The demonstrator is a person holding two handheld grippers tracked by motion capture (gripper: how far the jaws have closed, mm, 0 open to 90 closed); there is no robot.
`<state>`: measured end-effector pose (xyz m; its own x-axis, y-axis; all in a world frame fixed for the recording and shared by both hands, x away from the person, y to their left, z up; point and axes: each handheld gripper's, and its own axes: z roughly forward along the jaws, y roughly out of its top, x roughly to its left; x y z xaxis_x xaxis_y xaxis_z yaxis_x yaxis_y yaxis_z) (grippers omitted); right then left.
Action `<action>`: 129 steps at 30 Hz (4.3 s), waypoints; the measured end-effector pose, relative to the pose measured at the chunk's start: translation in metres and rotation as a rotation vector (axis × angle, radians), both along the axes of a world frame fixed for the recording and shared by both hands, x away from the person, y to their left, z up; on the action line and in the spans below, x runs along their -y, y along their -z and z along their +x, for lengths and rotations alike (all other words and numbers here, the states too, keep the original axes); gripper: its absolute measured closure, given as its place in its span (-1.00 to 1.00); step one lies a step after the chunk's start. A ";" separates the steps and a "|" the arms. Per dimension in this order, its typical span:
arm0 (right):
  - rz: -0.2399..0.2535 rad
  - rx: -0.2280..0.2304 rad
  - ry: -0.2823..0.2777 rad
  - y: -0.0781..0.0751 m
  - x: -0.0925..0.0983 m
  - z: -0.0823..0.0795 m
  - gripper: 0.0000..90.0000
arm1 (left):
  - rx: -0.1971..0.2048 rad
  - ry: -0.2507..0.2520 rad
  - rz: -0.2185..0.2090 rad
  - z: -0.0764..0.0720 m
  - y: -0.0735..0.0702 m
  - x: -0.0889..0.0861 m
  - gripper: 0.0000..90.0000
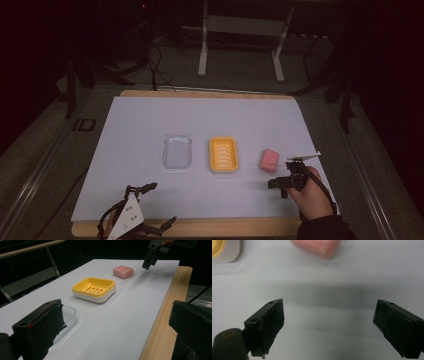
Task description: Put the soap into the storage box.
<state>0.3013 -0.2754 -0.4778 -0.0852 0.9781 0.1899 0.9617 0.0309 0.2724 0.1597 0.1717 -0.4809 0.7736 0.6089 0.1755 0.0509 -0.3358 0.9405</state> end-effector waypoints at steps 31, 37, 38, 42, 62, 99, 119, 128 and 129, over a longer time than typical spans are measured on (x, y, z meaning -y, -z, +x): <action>-0.077 -0.294 0.062 -0.008 -0.048 0.007 -0.53 | -0.004 -0.005 0.009 0.000 0.001 0.000 -0.99; -0.080 -0.312 0.065 -0.009 -0.061 0.017 -0.54 | -0.008 -0.001 -0.002 0.000 0.000 0.000 -0.99; -0.087 -0.315 0.067 -0.009 -0.064 0.019 -0.54 | -0.007 -0.002 -0.003 0.000 0.000 -0.001 -0.99; -0.099 -0.309 0.081 -0.011 -0.067 0.026 -0.54 | -0.009 -0.002 0.003 0.000 0.001 -0.001 -0.99; -0.181 -0.239 0.245 -0.031 -0.073 0.083 -0.49 | -0.007 0.004 -0.001 0.000 0.000 -0.001 -0.99; -0.169 -0.171 0.255 0.003 -0.049 0.120 -0.49 | -0.008 0.009 0.010 0.000 0.001 0.000 -0.99; -0.195 -0.179 0.204 0.020 -0.044 0.123 -0.25 | -0.008 0.008 0.026 0.000 0.002 0.001 -0.99; -0.169 -0.182 0.177 0.015 -0.044 0.121 -0.18 | -0.008 0.005 0.026 0.000 0.002 0.001 -0.99; -0.177 -0.182 0.176 0.013 -0.044 0.121 -0.18 | -0.008 0.006 0.026 0.000 0.002 0.001 -0.99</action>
<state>0.4224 -0.2313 -0.4908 0.1087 0.9940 0.0115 0.9889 -0.1093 0.1004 0.1594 0.1704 -0.4827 0.7786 0.5995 0.1854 0.0561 -0.3607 0.9310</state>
